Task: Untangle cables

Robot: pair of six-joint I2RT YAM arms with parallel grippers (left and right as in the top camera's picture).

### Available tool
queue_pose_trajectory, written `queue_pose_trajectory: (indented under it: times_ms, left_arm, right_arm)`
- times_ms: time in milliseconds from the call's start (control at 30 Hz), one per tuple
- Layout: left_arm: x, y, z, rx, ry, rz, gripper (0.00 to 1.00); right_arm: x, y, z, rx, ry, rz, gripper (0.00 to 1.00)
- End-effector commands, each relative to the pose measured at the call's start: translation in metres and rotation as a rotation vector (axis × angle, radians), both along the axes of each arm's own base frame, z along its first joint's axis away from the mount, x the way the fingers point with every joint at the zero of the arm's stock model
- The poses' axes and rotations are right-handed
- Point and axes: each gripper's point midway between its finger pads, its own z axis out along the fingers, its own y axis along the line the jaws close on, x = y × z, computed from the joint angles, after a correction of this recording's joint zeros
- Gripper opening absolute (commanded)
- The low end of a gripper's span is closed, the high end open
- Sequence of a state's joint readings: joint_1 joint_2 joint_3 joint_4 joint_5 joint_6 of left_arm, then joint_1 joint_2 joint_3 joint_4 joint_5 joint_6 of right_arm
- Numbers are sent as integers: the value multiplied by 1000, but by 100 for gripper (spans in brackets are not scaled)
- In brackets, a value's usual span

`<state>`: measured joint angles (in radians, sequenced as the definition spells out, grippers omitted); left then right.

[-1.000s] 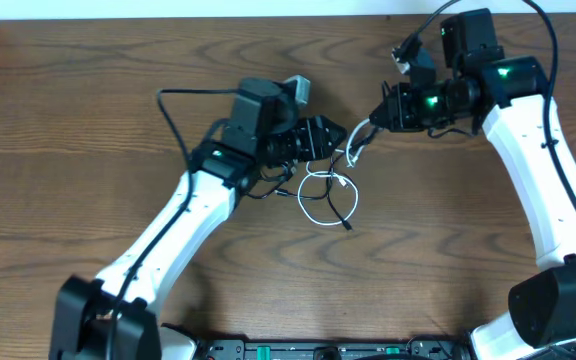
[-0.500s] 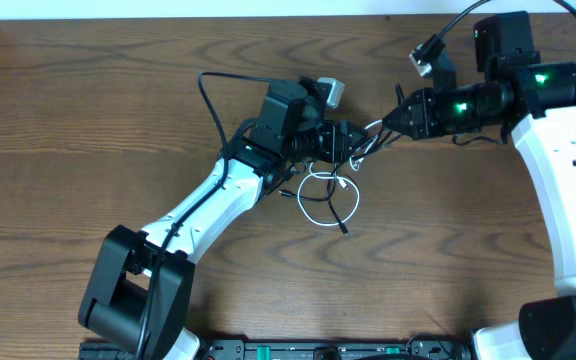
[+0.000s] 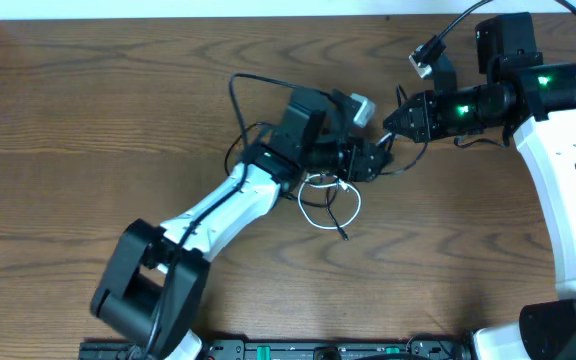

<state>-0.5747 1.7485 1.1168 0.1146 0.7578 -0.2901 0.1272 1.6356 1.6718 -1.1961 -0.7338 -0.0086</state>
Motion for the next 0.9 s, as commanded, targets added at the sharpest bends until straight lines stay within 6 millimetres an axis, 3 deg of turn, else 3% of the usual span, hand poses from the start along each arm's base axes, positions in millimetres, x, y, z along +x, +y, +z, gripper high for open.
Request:
queue_pose_trajectory:
  times_ms: [0, 100, 167, 233, 267, 333, 400, 533, 600, 700, 733, 867]
  left_arm:
    - [5, -4, -36, 76, 15, 19, 55]
    - [22, 6, -59, 158, 8, 112, 48]
    - [33, 17, -74, 225, 0, 183, 31]
    - [44, 33, -89, 312, -7, 270, 8]
    - [48, 42, -94, 352, -10, 308, 8]
    - [54, 58, -101, 419, -16, 372, 7]
    - [64, 81, -106, 478, -16, 444, 7]
    - [78, 103, -87, 461, -26, 506, 7]
    - [87, 119, -66, 434, -49, 551, 7]
    - [96, 141, -36, 403, -82, 614, 7]
    - [99, 159, -19, 397, -101, 663, 8]
    - [101, 196, 9, 422, -143, 752, 8]
  right_arm:
    - [-3, 1, 9, 24, -21, 16, 1]
    - [-3, 0, 10, 24, -28, 16, 1]
    - [-2, -4, 14, 23, -47, 11, 1]
    - [0, -11, 22, 21, -75, -7, 1]
    - [1, -17, 27, 14, -93, -27, 1]
    - [7, -42, 41, -28, -148, -106, 1]
    - [15, -98, 54, -151, -169, -352, 1]
    - [6, -197, 58, -359, -120, -825, 1]
    - [-6, -232, 64, -417, -117, -974, 1]
    - [-15, -256, 70, -442, -128, -1056, 1]
    - [-17, -266, 71, -444, -128, -1087, 1]
    - [-18, -279, 74, -460, -151, -1098, 1]
